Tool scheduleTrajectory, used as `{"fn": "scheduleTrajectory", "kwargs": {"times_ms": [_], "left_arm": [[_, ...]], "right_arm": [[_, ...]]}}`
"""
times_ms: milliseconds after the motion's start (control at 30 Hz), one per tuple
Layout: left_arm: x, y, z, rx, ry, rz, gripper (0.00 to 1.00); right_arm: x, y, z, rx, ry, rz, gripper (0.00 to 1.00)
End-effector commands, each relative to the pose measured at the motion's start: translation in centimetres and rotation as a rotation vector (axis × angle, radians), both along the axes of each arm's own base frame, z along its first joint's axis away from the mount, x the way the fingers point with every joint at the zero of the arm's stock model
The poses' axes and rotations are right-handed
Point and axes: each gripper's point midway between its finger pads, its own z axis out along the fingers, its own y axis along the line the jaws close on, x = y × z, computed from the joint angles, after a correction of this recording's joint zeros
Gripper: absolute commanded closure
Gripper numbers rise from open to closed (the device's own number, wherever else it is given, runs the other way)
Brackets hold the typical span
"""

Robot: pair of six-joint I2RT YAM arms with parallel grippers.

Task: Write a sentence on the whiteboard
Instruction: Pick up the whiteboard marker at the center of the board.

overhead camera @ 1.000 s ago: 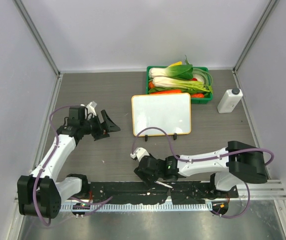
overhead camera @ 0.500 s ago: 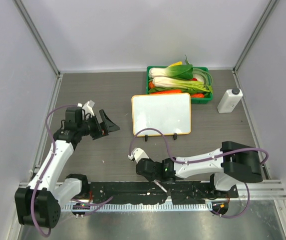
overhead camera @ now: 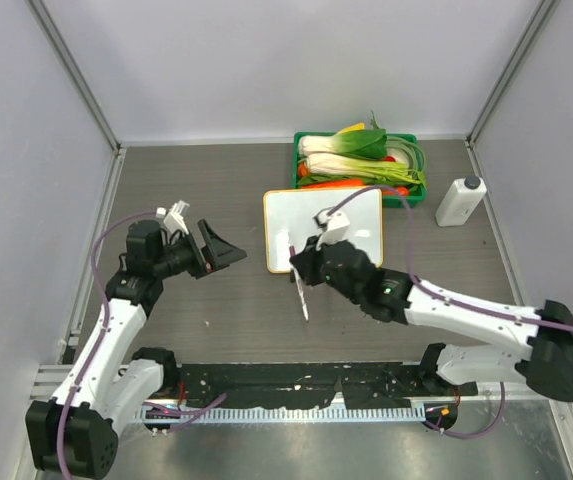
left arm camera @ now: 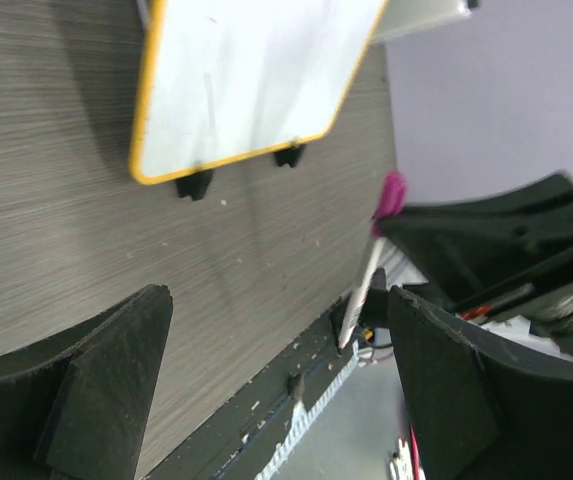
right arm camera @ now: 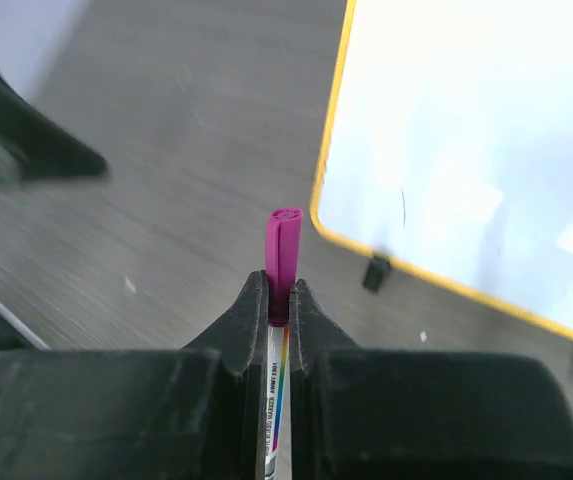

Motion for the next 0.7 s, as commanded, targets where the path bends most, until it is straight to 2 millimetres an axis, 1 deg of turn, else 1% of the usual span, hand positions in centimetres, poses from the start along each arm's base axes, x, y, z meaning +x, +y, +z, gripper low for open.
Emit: {"fn": "scheduleTrajectory", "kwargs": {"times_ms": [0,67,133,167,267,367,433,533,600,667], "left_arm": [[-0.8,-3.1,3.3,-0.086,-0.107,-0.118,0.09],[-1.4,-5.0,3.8,-0.101,-0.131,-0.174,0.09],[-2.1,-7.1,3.9,-0.103,-0.145,-0.232,0.13],[-2.2,-8.1,4.5,-0.110,-0.179,-0.253,0.14],[-3.1,-11.0,5.4,-0.155,-0.220,-0.323,0.20],[-3.7,-13.4,5.7,-0.200,-0.242,-0.367,0.26],[-4.1,-14.7,5.5,-0.220,-0.227,-0.397,0.30],[-5.1,-16.2,5.1,-0.241,-0.211,-0.443,0.34],[-5.6,-16.7,4.7,-0.241,-0.194,-0.459,0.36],[-5.8,-16.8,4.3,-0.239,-0.176,-0.455,0.36]], "right_arm": [[1.3,-0.9,6.9,0.337,-0.051,-0.069,0.98],[1.4,-1.9,8.3,0.400,-0.062,-0.092,0.99],[1.5,-2.6,9.5,0.452,-0.071,-0.110,0.98],[1.5,-2.8,9.9,0.470,-0.069,-0.115,0.98],[1.6,-3.2,10.3,0.491,-0.060,-0.130,0.99],[1.7,-3.5,10.6,0.523,-0.054,-0.142,0.99],[1.7,-3.6,11.1,0.539,-0.063,-0.145,0.98],[1.9,-4.0,11.6,0.544,-0.071,-0.170,0.99],[2.0,-4.5,11.6,0.547,-0.080,-0.193,0.99],[2.2,-5.0,11.7,0.555,-0.084,-0.212,0.99]]}}
